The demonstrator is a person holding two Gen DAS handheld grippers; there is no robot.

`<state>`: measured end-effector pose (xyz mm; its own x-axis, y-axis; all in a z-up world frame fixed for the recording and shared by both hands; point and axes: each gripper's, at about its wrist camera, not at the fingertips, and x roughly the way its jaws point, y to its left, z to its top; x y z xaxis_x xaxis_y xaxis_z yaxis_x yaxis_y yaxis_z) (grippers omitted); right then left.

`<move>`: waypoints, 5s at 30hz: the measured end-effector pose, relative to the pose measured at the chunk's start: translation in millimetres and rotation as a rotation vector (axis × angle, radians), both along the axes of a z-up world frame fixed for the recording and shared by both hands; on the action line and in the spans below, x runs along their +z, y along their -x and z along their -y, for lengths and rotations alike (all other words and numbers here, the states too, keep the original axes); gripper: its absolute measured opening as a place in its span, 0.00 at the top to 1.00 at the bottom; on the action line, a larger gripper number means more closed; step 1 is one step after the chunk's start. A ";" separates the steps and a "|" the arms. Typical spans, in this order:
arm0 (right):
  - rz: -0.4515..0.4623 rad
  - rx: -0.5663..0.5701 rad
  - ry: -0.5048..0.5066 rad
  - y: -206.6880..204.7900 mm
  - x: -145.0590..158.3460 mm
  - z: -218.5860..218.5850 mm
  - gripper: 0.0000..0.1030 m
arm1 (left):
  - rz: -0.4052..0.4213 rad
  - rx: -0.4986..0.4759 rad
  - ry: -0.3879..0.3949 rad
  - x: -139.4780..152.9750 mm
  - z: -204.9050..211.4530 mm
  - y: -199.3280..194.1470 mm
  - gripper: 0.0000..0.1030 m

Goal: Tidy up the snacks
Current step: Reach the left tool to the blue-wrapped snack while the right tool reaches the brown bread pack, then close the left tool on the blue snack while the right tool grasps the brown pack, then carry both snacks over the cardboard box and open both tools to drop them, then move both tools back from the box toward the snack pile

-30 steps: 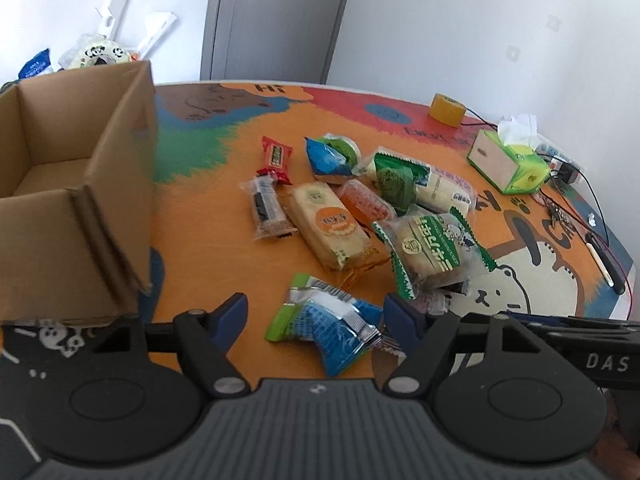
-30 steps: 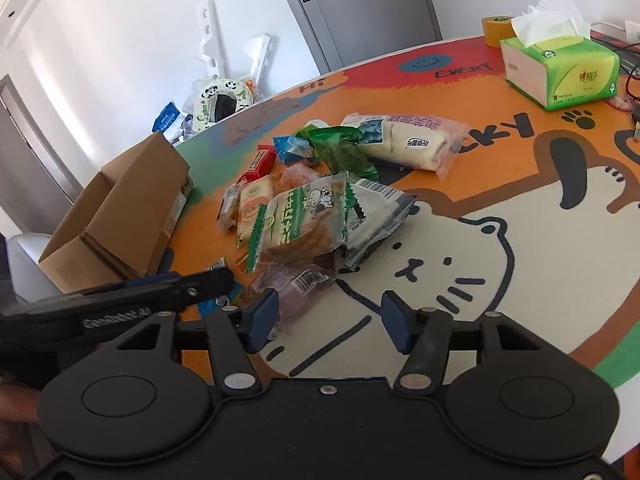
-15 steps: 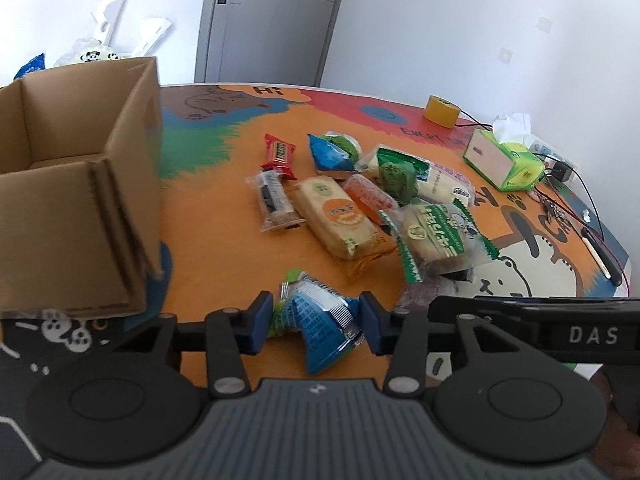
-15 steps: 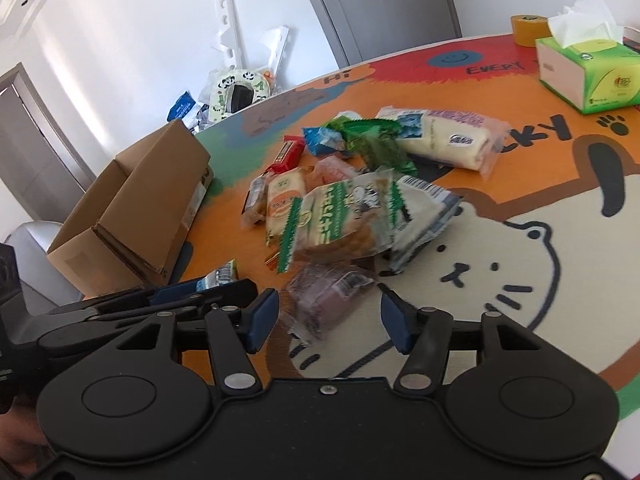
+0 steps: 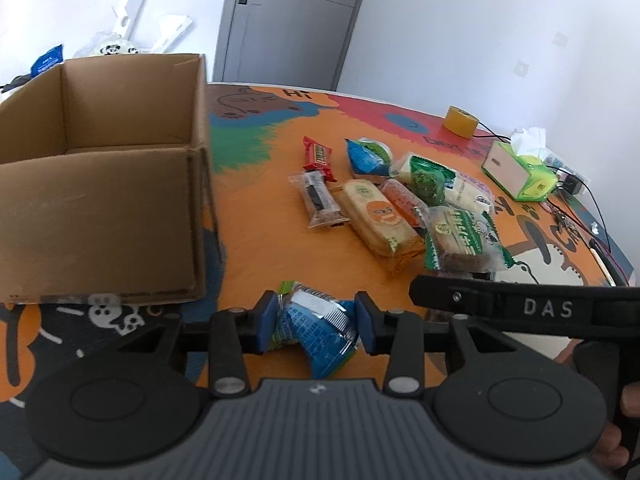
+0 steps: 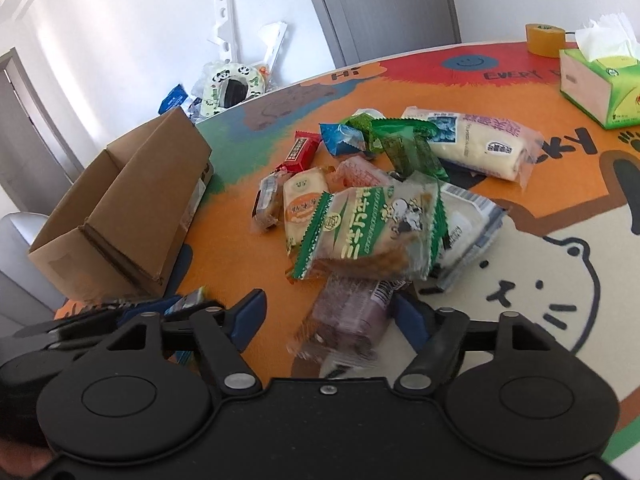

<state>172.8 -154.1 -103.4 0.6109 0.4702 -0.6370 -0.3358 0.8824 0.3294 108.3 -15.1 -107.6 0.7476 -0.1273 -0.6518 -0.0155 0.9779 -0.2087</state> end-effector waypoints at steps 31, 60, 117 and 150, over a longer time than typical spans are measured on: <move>0.080 -0.016 0.118 20.7 -0.7 11.0 0.29 | -0.028 0.081 -0.092 2.2 -10.5 19.2 0.36; 0.153 0.024 0.177 30.5 -5.6 8.4 0.63 | 0.023 0.025 -0.157 -6.2 11.2 9.4 0.61; 0.295 0.188 -0.053 6.6 93.0 -97.7 0.67 | 0.230 0.296 -0.120 85.3 -104.5 17.7 0.69; 0.246 0.117 -0.075 14.7 86.8 -50.6 0.28 | 0.221 0.301 -0.063 90.3 -83.0 38.7 0.13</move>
